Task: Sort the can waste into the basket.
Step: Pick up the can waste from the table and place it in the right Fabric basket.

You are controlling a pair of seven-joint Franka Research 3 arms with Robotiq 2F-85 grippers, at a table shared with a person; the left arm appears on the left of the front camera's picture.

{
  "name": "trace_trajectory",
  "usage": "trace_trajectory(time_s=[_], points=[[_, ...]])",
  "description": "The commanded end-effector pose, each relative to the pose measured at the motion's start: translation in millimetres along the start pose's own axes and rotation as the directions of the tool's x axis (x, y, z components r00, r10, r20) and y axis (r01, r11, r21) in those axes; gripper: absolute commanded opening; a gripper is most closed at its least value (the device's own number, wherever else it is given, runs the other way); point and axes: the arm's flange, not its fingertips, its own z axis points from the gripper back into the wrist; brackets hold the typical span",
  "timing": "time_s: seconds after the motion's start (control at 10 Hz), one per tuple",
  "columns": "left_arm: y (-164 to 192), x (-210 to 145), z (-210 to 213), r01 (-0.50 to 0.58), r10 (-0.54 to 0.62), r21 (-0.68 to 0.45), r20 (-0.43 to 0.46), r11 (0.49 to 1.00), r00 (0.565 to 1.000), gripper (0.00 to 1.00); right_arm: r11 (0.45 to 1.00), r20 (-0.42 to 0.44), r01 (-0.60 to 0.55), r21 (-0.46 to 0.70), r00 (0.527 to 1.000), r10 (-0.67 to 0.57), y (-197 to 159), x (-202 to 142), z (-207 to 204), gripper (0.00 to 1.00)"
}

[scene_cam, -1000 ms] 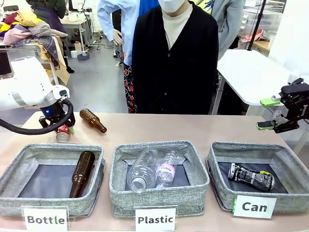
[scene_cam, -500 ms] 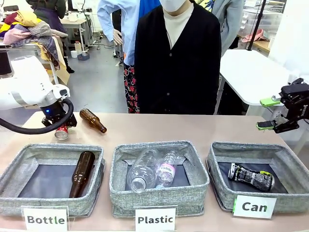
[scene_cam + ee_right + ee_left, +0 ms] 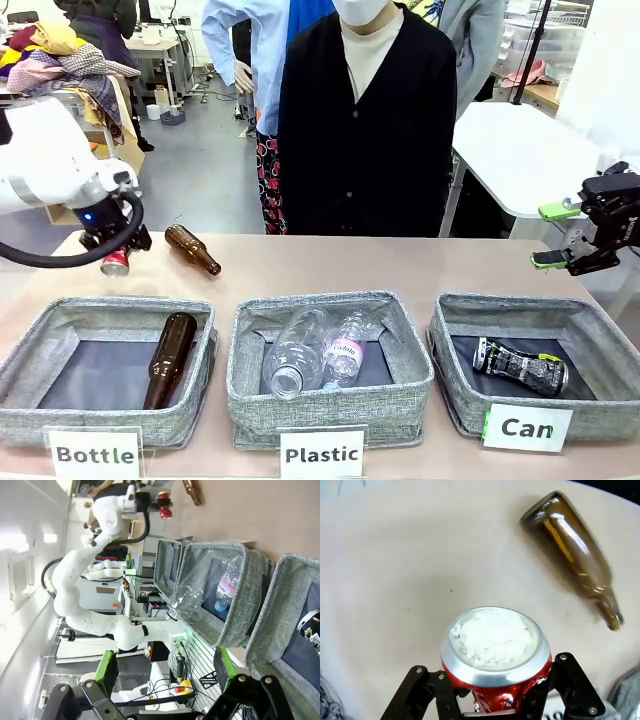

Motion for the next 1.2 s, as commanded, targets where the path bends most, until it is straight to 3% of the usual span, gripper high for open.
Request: trace_trajectory(time_s=[0.0, 0.1, 0.3, 0.4, 0.6, 0.7, 0.8, 1.1], points=[[12, -42, 73, 0.121, -0.109, -0.1, 0.115, 0.988, 0.987, 0.0, 1.0, -0.007, -0.022, -0.002, 1.0, 0.022, 1, -1, 3, 1.0], [12, -65, 98, 0.243, -0.227, -0.143, 0.12, 0.959, 0.966, 0.0, 1.0, -0.007, -0.022, -0.002, 1.0, 0.022, 1, -1, 3, 1.0], [11, -117, 122, 0.475, -0.466, -0.157, 0.094, 0.866, 0.88, 0.0, 1.0, -0.007, -0.022, -0.002, 1.0, 0.022, 1, -1, 3, 1.0], [11, -139, 120, 0.606, -0.612, -0.181, 0.027, 0.775, 0.79, 0.0, 1.0, -0.007, -0.022, -0.002, 1.0, 0.022, 1, -1, 3, 1.0], [16, -184, 110, 0.842, -0.863, -0.198, -0.05, 0.502, 0.502, 0.0, 1.0, -0.007, -0.022, -0.002, 1.0, 0.022, 1, -1, 3, 1.0], [18, -194, 105, 0.886, -0.902, -0.176, -0.021, 0.429, 0.432, 0.0, 1.0, -0.007, -0.022, -0.002, 1.0, 0.022, 1, -1, 3, 1.0], [5, -174, 109, 0.703, -0.729, -0.244, -0.026, 0.668, 0.684, 0.0, 1.0, -0.007, -0.022, -0.002, 1.0, 0.022, 1, -1, 3, 1.0], [5, -174, 109, 0.703, -0.729, -0.244, -0.026, 0.668, 0.684, 0.0, 1.0, -0.007, -0.022, -0.002, 1.0, 0.022, 1, -1, 3, 1.0]])
